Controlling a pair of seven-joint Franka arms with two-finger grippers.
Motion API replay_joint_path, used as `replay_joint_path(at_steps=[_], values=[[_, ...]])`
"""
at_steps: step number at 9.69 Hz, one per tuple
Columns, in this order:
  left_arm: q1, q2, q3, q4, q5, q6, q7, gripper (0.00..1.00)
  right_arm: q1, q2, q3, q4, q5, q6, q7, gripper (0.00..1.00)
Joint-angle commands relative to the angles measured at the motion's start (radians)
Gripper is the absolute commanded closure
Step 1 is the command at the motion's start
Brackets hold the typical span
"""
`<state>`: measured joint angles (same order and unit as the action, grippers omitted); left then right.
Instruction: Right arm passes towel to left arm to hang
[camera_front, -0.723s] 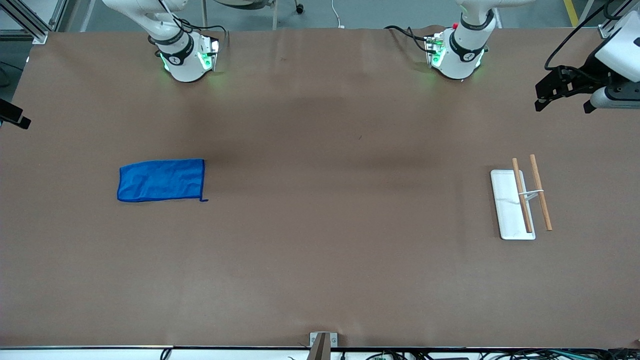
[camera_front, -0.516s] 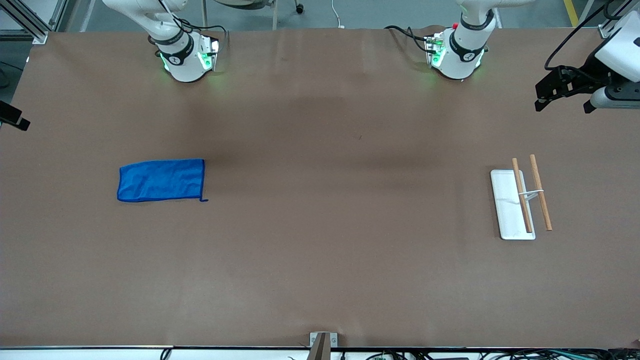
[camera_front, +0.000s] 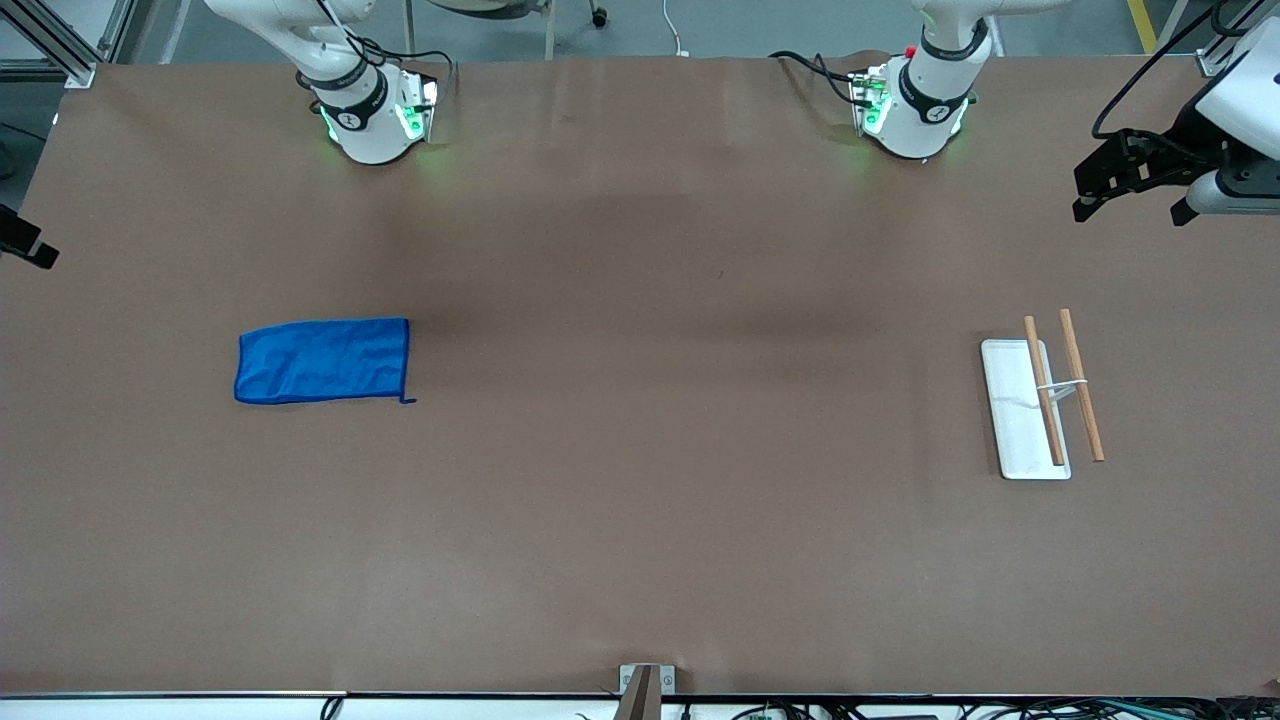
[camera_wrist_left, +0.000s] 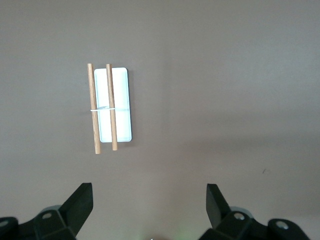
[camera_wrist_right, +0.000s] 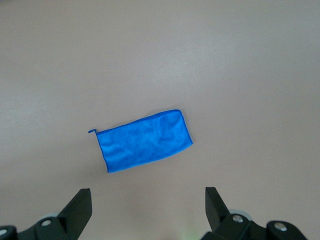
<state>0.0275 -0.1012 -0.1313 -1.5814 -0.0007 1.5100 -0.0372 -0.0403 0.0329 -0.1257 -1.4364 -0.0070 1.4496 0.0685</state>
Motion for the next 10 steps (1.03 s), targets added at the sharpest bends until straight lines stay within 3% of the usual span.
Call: replay_joint_path(at_steps=[1,3,5,10], values=[[0.002,0.017,-0.001,-0.011,0.001,-0.007,0.005,0.0,-0.004,0.001,0.009,-0.054,0.002,0.03,0.001,0.0],[0.003,0.017,-0.001,-0.012,0.001,-0.008,0.01,0.0,-0.029,0.005,0.038,-0.207,-0.002,0.189,-0.001,0.0],[0.003,0.017,-0.001,-0.012,0.001,-0.008,0.01,0.0,-0.059,0.019,0.102,-0.441,-0.027,0.463,-0.003,0.0],[0.003,0.017,-0.001,-0.012,-0.001,-0.008,0.01,0.0,-0.046,0.168,0.107,-0.835,-0.099,1.048,-0.034,0.0]])
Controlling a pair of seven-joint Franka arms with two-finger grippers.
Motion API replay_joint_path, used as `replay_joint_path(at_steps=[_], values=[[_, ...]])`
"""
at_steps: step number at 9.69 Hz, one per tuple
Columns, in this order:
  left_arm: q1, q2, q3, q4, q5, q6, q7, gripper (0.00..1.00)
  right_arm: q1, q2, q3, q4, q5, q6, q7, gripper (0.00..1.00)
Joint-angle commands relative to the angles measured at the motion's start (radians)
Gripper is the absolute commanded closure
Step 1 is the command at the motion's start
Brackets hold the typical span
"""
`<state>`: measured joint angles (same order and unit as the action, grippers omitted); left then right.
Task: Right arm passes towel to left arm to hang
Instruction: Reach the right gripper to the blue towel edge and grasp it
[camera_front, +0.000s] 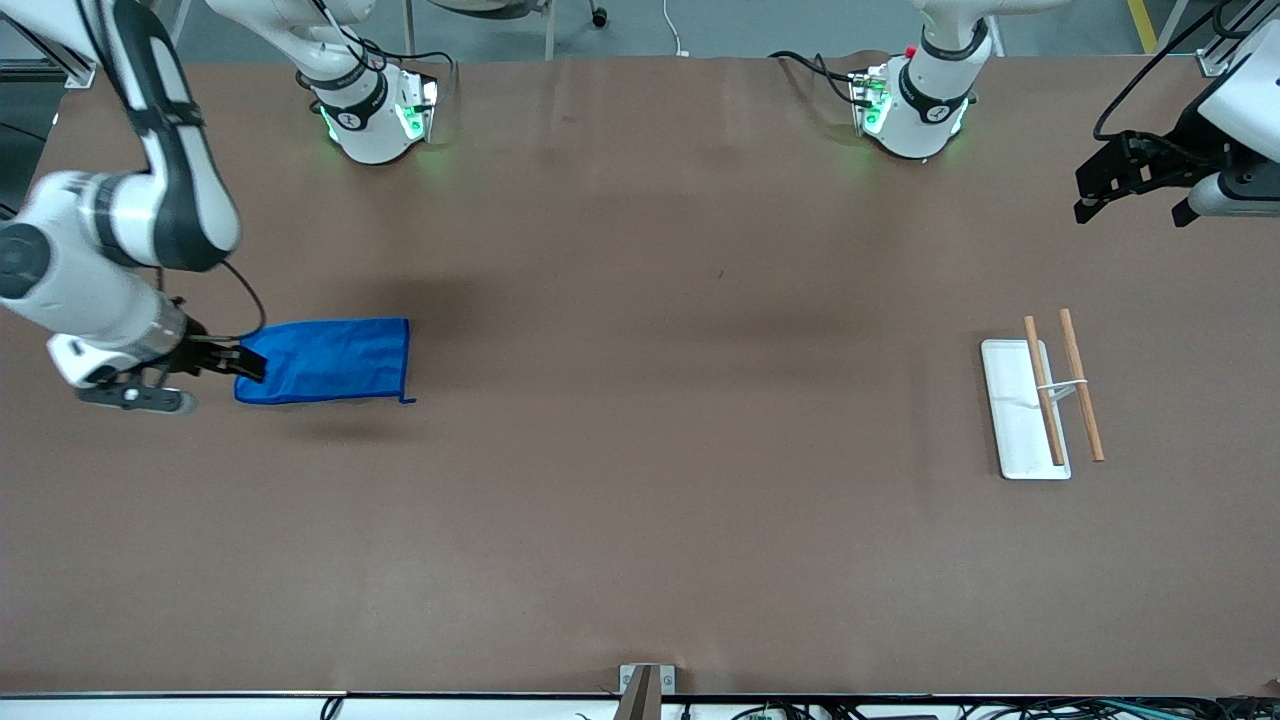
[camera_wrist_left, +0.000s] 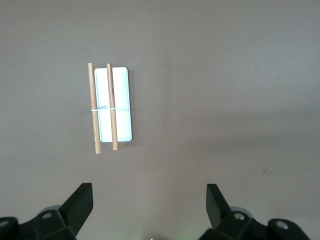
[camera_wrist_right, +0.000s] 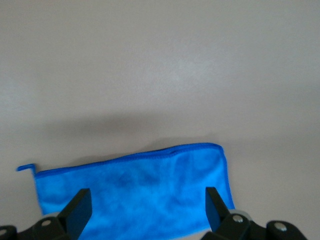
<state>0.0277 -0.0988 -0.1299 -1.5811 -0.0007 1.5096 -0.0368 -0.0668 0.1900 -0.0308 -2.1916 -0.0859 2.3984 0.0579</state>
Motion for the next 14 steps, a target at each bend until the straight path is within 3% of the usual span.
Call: replay_joint_path(at_steps=[1,3,6,7,9,10,12,14], values=[[0.003,0.014,-0.002,-0.013,-0.001,-0.008,0.009,0.0,-0.025,0.044,0.012,-0.101,-0.018,0.143,-0.067,0.0],[0.003,0.014,-0.002,-0.013,-0.001,-0.008,0.009,0.0,-0.031,0.094,0.012,-0.192,-0.018,0.304,-0.073,0.07],[0.003,0.014,-0.002,-0.013,0.001,-0.008,0.009,0.0,-0.031,0.118,0.012,-0.229,-0.018,0.341,-0.072,0.21],[0.003,0.014,-0.002,-0.013,-0.001,-0.008,0.009,0.0,-0.033,0.134,0.012,-0.229,-0.018,0.356,-0.072,0.33],[0.004,0.016,-0.002,-0.013,-0.001,-0.008,0.009,0.0,-0.039,0.152,0.012,-0.229,-0.017,0.384,-0.069,0.88],[0.003,0.016,-0.002,-0.011,-0.001,-0.008,0.009,0.0,-0.05,0.151,0.014,-0.227,-0.014,0.381,-0.058,1.0],[0.003,0.016,-0.002,-0.011,-0.001,-0.008,0.009,0.0,-0.036,0.116,0.018,-0.2,-0.011,0.276,-0.024,1.0],[0.003,0.016,-0.002,-0.011,-0.001,-0.008,0.009,0.0,-0.021,0.031,0.02,-0.096,-0.009,0.03,-0.018,1.0]])
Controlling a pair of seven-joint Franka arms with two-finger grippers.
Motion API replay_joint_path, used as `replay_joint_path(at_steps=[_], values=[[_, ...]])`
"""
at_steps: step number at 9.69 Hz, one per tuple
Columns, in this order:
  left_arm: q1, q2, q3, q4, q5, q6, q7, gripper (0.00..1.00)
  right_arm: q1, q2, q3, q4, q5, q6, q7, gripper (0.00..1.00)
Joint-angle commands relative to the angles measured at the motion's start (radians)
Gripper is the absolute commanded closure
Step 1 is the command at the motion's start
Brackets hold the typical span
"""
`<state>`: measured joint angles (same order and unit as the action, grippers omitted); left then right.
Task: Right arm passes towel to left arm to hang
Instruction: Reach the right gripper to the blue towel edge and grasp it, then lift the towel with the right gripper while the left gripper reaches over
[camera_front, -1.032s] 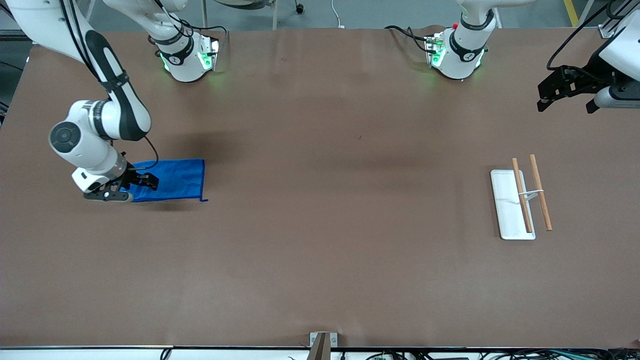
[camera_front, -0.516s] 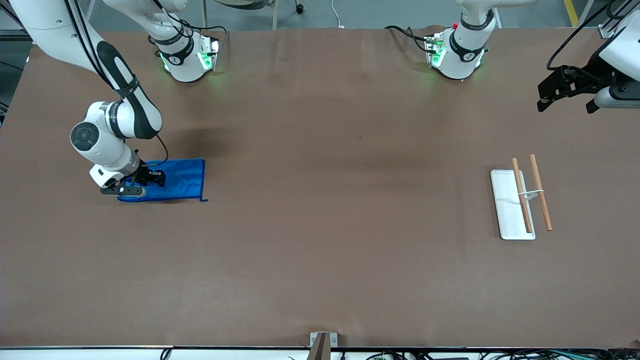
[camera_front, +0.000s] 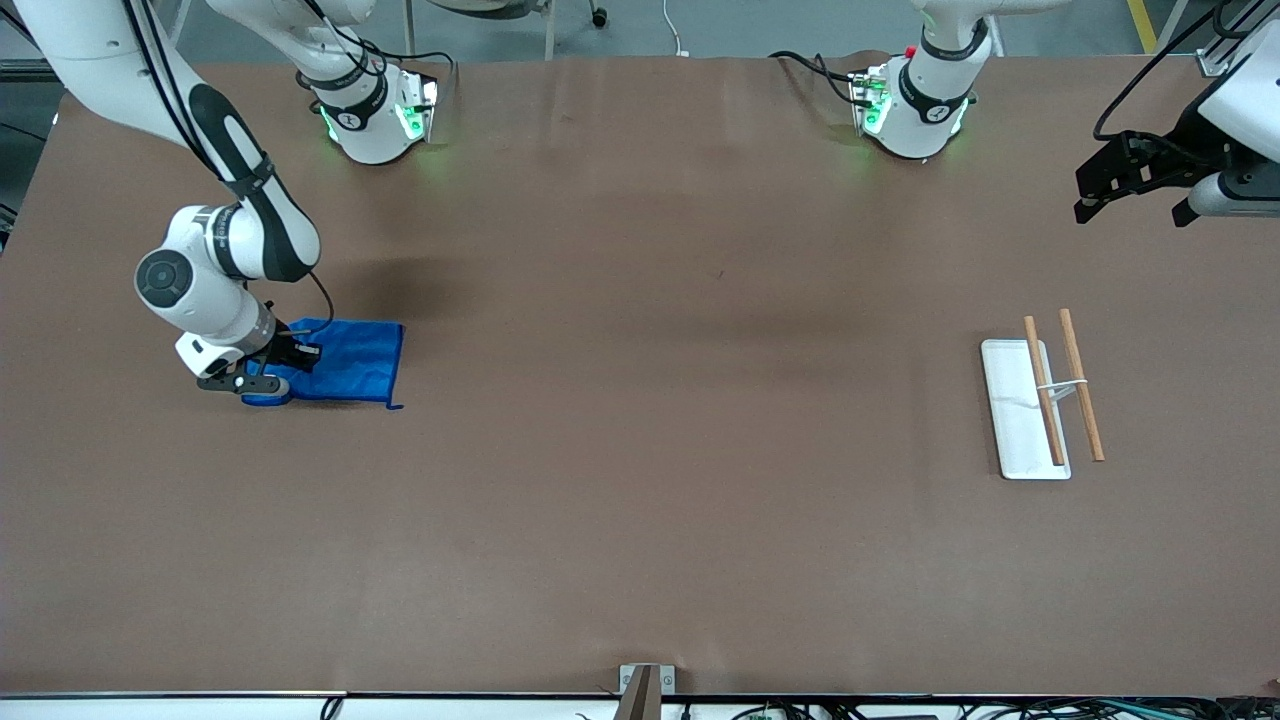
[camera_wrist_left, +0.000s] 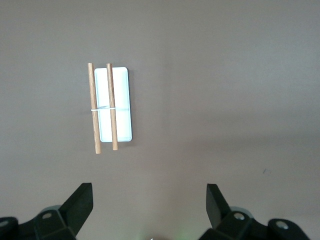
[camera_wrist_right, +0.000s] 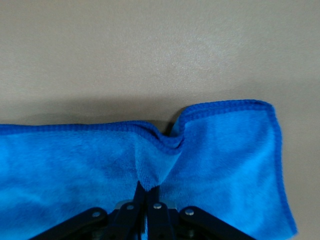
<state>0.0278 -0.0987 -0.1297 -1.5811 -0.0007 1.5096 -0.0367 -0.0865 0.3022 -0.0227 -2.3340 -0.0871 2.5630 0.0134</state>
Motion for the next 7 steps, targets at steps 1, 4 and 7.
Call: replay_joint_path(at_steps=[1,4,7], values=[[0.003,0.016,-0.002,-0.013,-0.001,-0.008,0.009,0.0,0.002,-0.104,0.024,0.112,-0.007,-0.247,0.03,1.0],[0.003,0.016,-0.002,-0.011,-0.002,-0.008,0.009,0.0,0.004,-0.133,0.127,0.281,0.006,-0.467,0.034,1.0],[0.001,0.02,-0.004,-0.014,-0.028,-0.008,0.009,0.0,0.013,-0.132,0.207,0.355,0.288,-0.471,0.03,1.0]])
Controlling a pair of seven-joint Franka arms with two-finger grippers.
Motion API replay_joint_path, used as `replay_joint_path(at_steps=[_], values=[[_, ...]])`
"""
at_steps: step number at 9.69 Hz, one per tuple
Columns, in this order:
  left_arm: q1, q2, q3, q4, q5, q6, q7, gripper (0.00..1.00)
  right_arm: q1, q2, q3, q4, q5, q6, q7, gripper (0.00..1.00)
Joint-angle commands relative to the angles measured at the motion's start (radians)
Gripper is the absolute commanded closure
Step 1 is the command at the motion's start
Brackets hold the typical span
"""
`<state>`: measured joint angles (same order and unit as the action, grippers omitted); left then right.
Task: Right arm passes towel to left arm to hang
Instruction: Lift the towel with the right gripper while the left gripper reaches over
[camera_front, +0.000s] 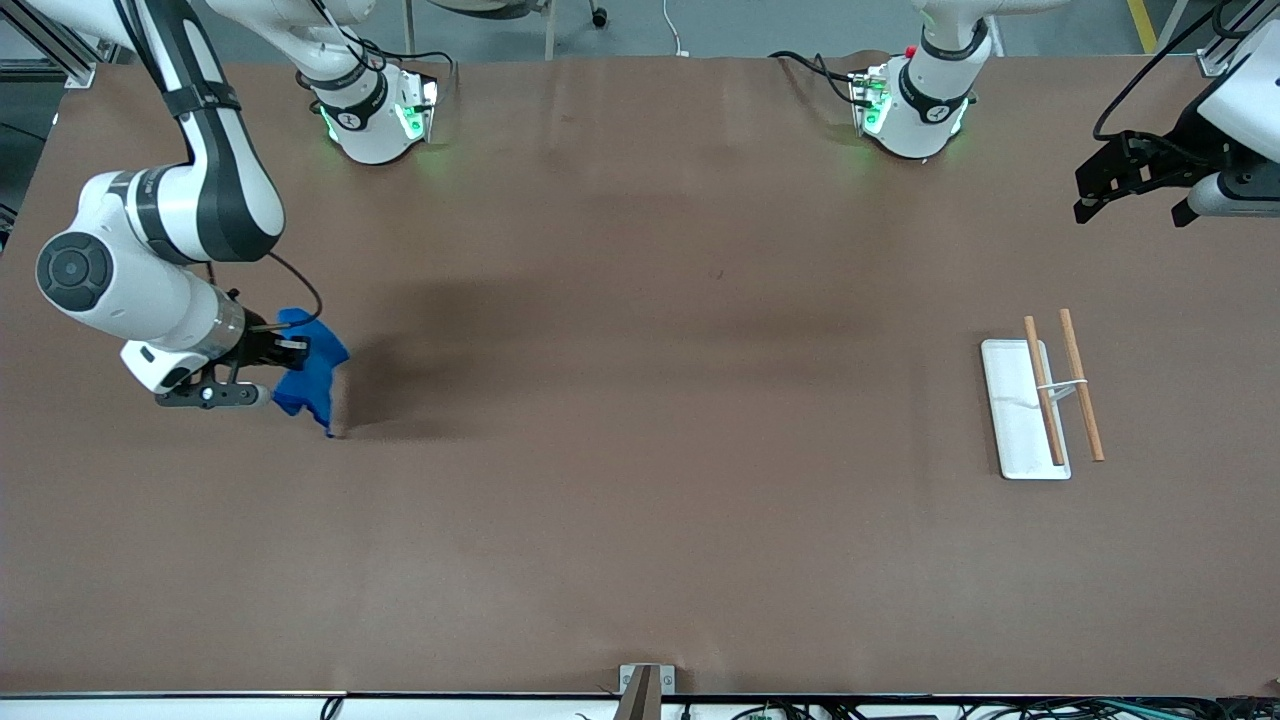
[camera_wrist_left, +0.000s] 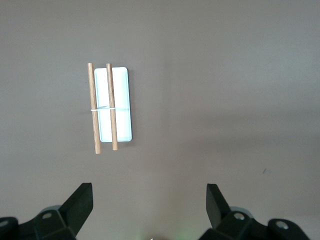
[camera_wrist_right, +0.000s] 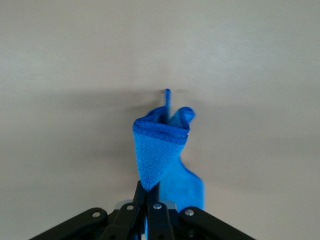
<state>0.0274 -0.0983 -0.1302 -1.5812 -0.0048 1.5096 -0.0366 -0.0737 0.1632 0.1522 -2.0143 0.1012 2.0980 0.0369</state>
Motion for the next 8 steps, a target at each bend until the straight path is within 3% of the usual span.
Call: replay_joint_path(at_steps=[1,3,6,8], values=[[-0.003,0.034,-0.003,-0.026,-0.077,-0.008,0.018,0.0,0.003,0.009,0.073,0.07,0.197,-0.001,0.006,1.0],[-0.02,0.162,-0.008,-0.033,-0.275,0.029,0.058,0.0,0.006,0.01,0.171,0.103,0.454,0.063,0.012,1.0],[-0.072,0.322,-0.052,-0.048,-0.619,0.221,0.066,0.0,0.011,0.013,0.305,0.144,0.803,0.148,0.012,1.0],[-0.092,0.443,-0.11,-0.048,-0.937,0.309,0.067,0.0,0.014,0.028,0.409,0.163,1.045,0.262,0.012,1.0]])
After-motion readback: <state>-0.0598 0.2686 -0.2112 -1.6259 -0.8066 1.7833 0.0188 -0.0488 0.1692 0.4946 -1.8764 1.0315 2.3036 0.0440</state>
